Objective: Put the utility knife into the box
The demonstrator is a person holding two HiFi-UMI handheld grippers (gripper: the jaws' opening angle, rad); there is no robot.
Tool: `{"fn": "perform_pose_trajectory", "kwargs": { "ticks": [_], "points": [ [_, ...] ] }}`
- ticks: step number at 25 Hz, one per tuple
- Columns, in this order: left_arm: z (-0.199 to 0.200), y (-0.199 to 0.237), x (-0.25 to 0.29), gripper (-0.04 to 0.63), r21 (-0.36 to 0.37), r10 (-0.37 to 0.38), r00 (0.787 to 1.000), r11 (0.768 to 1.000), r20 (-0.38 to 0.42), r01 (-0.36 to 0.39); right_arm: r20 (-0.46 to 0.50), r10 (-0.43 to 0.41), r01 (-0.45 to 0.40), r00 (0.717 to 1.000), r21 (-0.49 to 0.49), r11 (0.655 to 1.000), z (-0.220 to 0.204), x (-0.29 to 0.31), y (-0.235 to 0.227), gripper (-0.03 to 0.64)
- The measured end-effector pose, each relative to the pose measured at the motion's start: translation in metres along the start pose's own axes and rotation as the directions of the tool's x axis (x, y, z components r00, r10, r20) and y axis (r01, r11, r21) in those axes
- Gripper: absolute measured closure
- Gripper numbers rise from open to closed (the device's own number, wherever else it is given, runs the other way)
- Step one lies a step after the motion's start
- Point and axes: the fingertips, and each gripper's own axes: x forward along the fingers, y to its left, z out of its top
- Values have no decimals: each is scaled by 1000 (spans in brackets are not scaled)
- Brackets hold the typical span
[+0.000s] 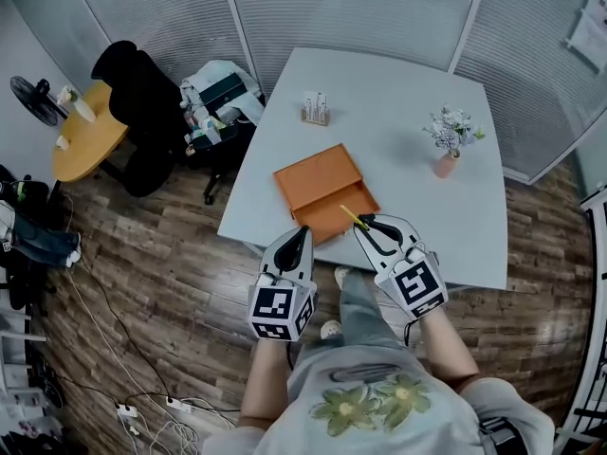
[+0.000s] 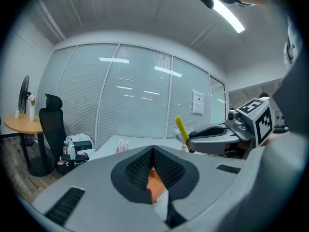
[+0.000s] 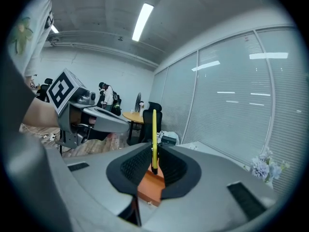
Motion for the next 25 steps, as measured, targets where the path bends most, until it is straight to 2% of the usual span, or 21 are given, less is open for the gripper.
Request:
{"fn": "perform_pose_trajectory", "kwargs": {
  "ticks": [5,8,25],
  "points": [
    [9,18,34,595,0,26,1000,1000,-2,-26,7,53,-53,999,-28,998,2,30,-22,563],
    [15,22,52,595,10,12,1000,1000,-4,-12,6,70,-70,998,-36,997,3,46,-37,563],
    [-4,59,103,595,-2,6,996,1000,-89,-6,-40,161,-162,986,-37,986,-15,110,-59,563]
  ]
}}
